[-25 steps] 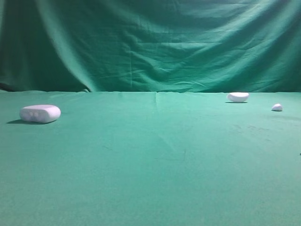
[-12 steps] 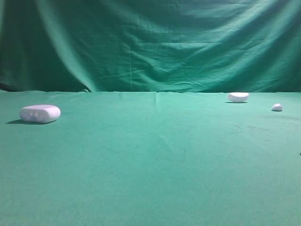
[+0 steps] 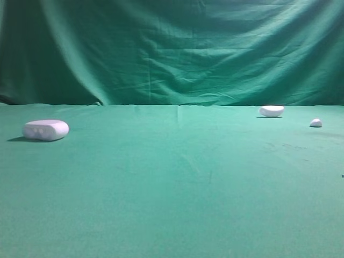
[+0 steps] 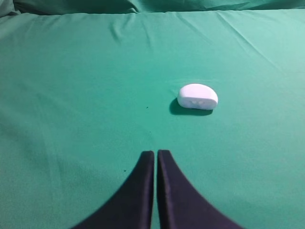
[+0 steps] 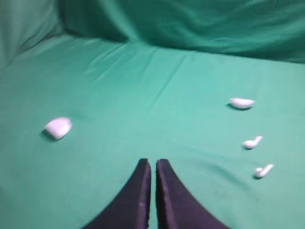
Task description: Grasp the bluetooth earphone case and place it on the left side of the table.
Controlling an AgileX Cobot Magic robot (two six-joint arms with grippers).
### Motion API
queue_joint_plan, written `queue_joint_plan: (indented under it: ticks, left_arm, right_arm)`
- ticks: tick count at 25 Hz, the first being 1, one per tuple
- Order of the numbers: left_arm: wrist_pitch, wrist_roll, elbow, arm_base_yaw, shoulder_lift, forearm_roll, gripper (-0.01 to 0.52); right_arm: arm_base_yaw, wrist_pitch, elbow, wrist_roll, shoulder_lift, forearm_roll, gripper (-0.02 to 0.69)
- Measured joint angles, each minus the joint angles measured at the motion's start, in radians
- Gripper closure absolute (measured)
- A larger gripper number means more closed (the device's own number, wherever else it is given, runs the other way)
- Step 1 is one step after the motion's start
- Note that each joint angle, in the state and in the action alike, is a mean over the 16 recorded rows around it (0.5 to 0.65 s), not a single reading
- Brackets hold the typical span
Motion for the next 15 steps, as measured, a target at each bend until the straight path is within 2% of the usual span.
queue_joint_plan:
  ticks: [8,15]
  left_arm:
    - [0.000,0.000,0.000,0.000,0.000,0.000,0.514]
    - [0.000,0.000,0.000,0.000,0.000,0.000,0.514]
  right_arm:
    - [-0.283,-0.284,0.354,-0.002,-0.219,-0.003,0.665]
    - [-0.417,-0.361,0.541,-0.001,-0.353,-0.002,0.665]
